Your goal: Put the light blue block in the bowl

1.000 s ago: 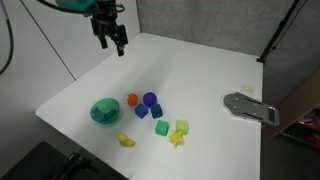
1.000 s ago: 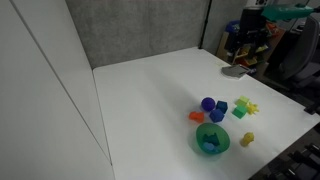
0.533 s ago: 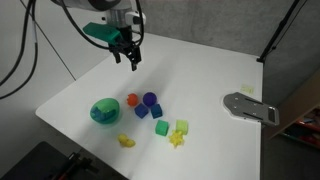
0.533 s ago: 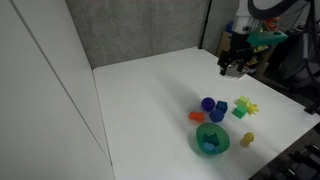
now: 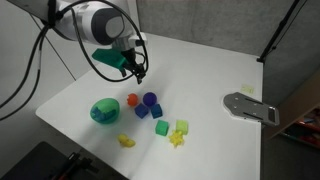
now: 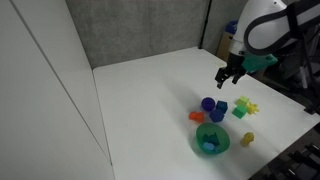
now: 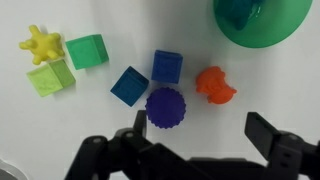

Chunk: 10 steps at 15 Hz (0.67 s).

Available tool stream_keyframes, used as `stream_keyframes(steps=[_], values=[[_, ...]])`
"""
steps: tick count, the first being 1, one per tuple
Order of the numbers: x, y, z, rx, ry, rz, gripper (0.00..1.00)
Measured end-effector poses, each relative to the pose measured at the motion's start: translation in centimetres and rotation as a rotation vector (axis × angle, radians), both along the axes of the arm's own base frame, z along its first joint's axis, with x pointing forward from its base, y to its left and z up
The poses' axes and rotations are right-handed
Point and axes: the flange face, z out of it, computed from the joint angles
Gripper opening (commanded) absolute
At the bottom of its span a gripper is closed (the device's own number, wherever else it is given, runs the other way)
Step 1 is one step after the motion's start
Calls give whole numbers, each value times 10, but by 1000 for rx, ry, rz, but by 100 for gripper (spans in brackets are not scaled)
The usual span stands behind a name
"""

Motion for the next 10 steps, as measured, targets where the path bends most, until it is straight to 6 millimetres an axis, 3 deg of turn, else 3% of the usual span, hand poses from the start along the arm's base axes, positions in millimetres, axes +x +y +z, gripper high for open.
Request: stream_keyframes(steps=[5, 10], values=[[-4, -19, -34, -26, 8, -11, 100], [-11, -25, -83, -32, 69, -20, 100]])
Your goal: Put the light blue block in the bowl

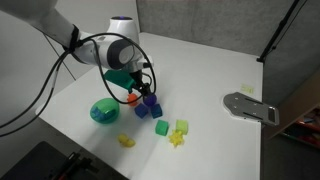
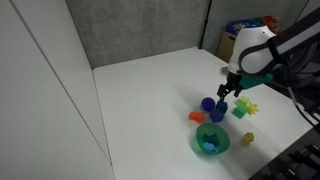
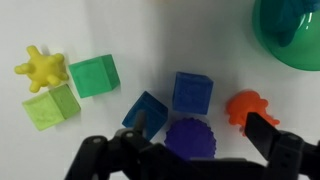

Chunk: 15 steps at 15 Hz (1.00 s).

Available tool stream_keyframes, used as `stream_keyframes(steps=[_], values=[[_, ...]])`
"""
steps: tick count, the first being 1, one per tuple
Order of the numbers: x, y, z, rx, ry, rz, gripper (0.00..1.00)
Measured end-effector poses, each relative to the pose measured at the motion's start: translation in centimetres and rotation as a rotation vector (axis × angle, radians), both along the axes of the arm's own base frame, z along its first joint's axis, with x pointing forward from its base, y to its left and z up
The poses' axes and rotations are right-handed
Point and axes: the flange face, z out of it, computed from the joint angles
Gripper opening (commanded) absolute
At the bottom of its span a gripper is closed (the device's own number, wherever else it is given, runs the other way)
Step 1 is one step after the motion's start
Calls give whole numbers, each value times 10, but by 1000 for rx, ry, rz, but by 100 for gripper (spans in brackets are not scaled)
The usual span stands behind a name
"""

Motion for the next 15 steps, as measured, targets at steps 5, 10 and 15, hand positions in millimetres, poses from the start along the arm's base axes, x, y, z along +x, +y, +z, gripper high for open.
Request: stream_keyframes(steps=[5, 10, 15], values=[[-4, 2, -44, -4, 20, -28, 100], [-2, 6, -74, -21, 5, -77, 100], [6, 8, -99, -15, 11, -105, 100]])
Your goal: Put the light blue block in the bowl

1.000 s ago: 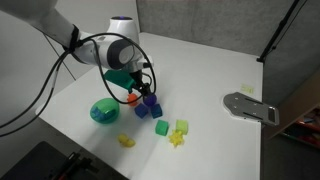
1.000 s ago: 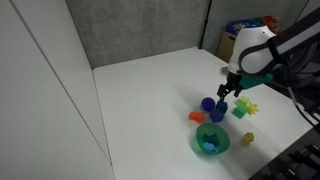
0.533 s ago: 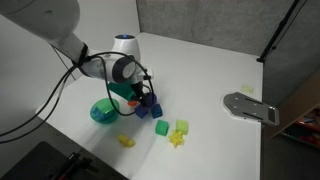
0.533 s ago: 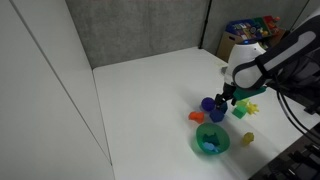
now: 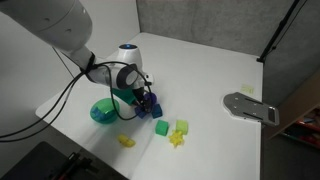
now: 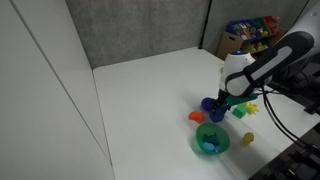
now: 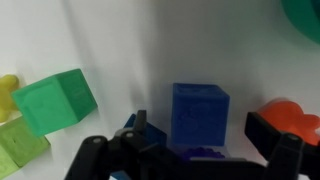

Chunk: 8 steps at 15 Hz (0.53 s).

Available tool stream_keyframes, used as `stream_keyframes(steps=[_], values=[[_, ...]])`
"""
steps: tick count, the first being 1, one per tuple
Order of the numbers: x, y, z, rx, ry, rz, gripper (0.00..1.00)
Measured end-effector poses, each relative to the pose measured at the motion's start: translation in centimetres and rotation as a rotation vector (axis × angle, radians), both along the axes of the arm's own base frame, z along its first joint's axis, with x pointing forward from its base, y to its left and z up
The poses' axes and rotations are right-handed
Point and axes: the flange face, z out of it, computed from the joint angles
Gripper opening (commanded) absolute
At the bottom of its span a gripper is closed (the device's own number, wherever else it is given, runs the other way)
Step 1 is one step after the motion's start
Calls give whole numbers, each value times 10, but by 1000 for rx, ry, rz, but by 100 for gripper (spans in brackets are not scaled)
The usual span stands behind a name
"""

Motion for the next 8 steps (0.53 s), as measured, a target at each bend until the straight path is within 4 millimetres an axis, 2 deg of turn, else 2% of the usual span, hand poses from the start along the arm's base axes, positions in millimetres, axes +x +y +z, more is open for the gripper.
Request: stream_keyframes(steps=[8], values=[[14, 2, -30, 0, 9, -5, 100]])
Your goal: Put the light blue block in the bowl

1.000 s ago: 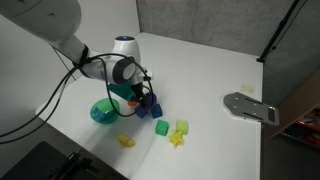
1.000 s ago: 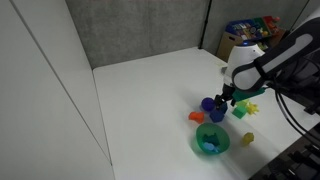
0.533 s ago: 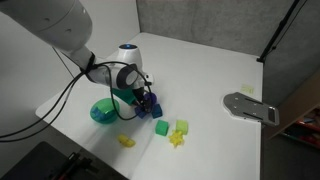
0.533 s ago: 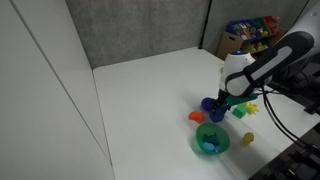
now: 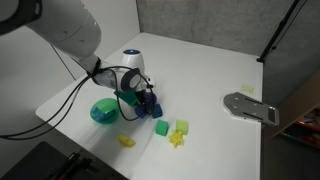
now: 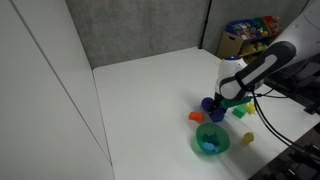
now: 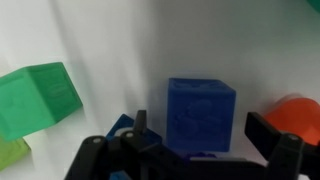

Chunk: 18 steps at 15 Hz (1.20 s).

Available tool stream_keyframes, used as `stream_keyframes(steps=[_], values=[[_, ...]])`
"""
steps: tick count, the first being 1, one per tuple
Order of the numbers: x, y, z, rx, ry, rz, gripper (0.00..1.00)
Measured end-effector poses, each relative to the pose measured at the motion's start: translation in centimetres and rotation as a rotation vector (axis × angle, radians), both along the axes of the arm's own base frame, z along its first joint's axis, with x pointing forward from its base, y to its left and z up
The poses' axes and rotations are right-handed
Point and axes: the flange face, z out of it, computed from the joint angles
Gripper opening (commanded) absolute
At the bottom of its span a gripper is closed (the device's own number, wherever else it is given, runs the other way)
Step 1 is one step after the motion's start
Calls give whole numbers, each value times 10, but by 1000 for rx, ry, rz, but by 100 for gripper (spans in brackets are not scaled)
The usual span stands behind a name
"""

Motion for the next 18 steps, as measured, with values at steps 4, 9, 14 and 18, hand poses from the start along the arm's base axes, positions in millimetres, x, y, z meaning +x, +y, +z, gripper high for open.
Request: stream_keyframes(steps=[4, 9, 14, 18], values=[[3, 5, -12, -2, 7, 9, 56], [8, 12, -11, -4, 32, 19, 28], [18, 26, 33, -3, 62, 36, 24], [27, 44, 87, 5, 60, 58, 24]])
